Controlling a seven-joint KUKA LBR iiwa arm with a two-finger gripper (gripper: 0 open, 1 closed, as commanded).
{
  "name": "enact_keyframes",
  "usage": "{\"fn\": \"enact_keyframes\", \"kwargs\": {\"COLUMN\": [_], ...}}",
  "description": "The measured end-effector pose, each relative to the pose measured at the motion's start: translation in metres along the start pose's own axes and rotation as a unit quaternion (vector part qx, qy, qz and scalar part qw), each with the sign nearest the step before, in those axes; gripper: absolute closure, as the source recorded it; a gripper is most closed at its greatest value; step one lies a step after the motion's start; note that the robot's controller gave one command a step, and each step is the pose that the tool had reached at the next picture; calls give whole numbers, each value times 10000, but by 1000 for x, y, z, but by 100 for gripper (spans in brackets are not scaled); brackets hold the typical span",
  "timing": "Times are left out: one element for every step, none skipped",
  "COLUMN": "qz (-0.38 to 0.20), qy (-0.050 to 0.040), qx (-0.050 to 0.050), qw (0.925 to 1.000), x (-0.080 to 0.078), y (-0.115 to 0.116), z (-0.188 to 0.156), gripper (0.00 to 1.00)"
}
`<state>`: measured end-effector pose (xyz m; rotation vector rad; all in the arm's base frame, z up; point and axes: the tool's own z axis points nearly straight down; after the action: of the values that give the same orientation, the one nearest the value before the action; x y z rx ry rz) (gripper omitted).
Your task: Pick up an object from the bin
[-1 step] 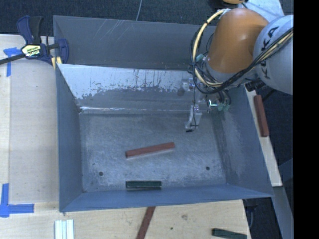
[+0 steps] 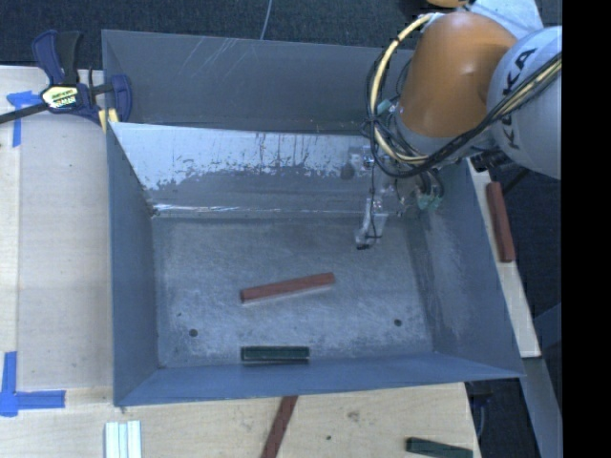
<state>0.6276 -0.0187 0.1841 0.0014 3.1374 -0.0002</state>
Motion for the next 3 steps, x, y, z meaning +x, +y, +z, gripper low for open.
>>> {"fn": "enact_keyframes", "kwargs": {"qz": [-447, -654, -709], "qy": [-11, 16, -8], "qx": [0, 0, -1], "qw": [9990, 9979, 9975], "x": [39, 46, 50], "y": [45, 64, 69], "z": [84, 80, 68], "gripper": [0, 0, 0]}}
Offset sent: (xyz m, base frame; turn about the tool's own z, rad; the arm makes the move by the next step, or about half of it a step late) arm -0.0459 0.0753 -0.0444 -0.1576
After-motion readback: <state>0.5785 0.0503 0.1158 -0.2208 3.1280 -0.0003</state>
